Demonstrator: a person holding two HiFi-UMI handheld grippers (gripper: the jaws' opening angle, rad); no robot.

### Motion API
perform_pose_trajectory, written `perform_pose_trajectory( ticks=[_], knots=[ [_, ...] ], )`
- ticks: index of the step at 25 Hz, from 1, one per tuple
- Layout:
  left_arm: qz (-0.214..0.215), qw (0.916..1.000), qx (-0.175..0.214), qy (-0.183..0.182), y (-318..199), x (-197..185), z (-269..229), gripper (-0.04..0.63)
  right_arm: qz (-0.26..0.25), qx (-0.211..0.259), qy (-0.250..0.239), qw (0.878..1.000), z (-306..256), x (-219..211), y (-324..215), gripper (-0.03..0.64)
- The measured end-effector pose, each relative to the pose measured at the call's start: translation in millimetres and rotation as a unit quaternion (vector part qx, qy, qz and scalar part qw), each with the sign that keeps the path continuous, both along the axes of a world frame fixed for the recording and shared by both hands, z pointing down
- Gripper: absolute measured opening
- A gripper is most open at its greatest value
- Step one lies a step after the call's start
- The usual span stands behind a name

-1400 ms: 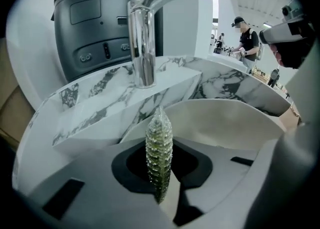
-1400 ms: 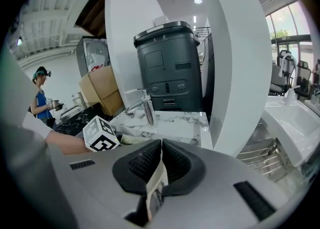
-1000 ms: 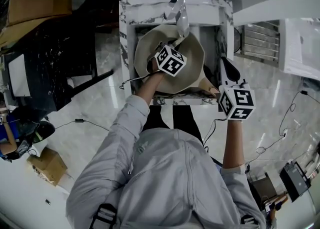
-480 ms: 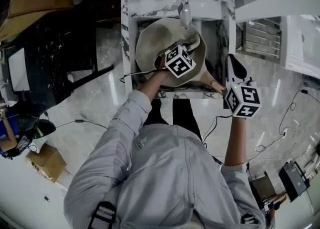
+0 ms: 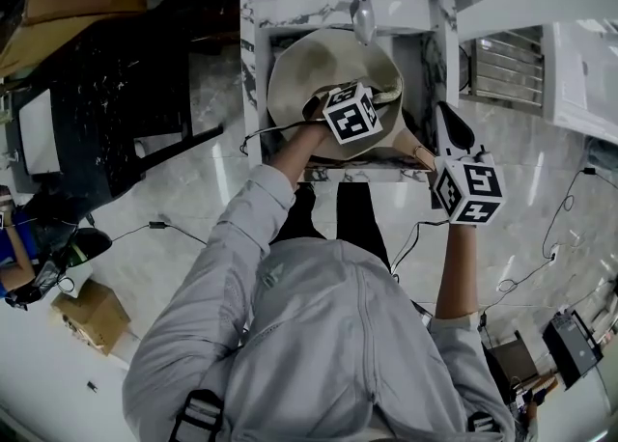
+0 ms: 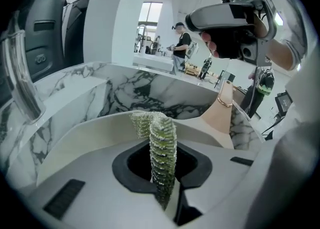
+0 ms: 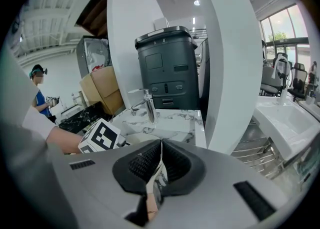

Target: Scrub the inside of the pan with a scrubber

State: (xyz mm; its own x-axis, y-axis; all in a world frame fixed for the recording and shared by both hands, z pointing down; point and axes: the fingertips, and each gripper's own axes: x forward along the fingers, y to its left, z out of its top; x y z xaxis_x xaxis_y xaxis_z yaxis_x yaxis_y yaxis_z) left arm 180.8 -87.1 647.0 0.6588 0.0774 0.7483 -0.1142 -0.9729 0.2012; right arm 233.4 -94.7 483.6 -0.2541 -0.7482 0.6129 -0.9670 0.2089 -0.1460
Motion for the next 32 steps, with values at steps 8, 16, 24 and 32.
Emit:
perform_pose_trajectory(
  ticks=[8,16,24,32],
  knots=[
    [0.083,0.9953,-0.045,-0.019,37.7,-13.7,-1.7,0.067,-0.001,0.002,0.002,1.0,-2.3,-13.8,14.0,0.037],
    [0.15,0.9849,-0.084,-0.019,67.2,-32.3,-18.4,0.067,0.0,0.003,-0.026,1.0,-4.9,-25.4,26.6,0.037],
    [0.233,0.9674,-0.095,-0.028,95.8,-57.2,-27.9,0.067,-0.002,0.004,-0.015,1.0,-6.0,-34.7,37.4,0.037],
    [0.286,0.9489,-0.117,-0.066,113.2,-88.3,-30.3,0.067,-0.009,-0.006,-0.014,1.0,-2.6,-47.4,48.8,0.037]
  ],
)
